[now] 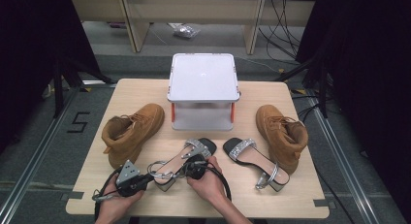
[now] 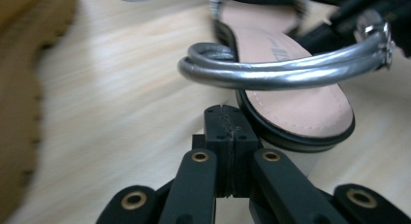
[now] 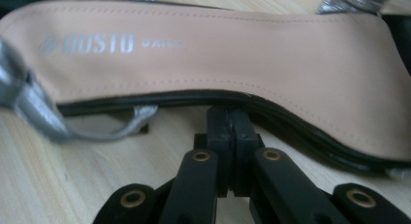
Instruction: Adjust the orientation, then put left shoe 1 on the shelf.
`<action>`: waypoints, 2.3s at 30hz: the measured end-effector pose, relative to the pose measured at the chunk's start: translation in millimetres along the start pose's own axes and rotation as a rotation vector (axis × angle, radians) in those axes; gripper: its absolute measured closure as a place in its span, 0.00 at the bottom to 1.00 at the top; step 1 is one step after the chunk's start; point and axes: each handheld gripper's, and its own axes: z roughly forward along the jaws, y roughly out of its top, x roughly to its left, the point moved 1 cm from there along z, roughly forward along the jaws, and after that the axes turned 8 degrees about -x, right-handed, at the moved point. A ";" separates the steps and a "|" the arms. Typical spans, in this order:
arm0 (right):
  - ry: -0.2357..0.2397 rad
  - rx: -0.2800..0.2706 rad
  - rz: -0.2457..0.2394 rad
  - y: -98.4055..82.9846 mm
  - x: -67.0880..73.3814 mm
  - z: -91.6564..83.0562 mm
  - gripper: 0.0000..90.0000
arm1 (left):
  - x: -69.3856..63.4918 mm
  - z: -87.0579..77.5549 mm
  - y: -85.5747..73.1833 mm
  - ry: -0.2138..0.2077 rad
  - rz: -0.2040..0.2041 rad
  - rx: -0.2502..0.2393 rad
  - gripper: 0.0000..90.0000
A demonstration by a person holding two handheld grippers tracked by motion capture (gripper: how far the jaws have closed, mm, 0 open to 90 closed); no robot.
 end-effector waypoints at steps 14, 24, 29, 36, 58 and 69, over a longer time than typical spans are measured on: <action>-0.037 -0.001 0.009 -5.9 -23.3 -11.7 1.00 | -39.7 25.5 5.8 -0.113 0.037 0.043 0.99; -0.063 0.005 0.027 -8.7 -42.5 -21.5 1.00 | -61.5 53.0 16.5 -0.164 0.097 0.074 0.99; -0.065 -0.006 0.048 -8.2 -48.1 -26.0 0.99 | -63.7 55.6 16.9 -0.164 0.089 0.067 0.98; -0.104 -0.032 0.074 -4.7 -51.1 -51.0 0.79 | -46.2 24.7 17.6 -0.162 0.067 -0.001 0.82; -0.106 -0.145 0.191 -0.1 -52.3 -79.5 0.49 | -18.8 -1.8 54.5 -0.055 -0.016 -0.203 0.54; -0.067 -0.109 0.185 9.5 -40.3 -77.5 0.45 | -8.2 2.8 95.3 -0.035 -0.002 -0.246 0.73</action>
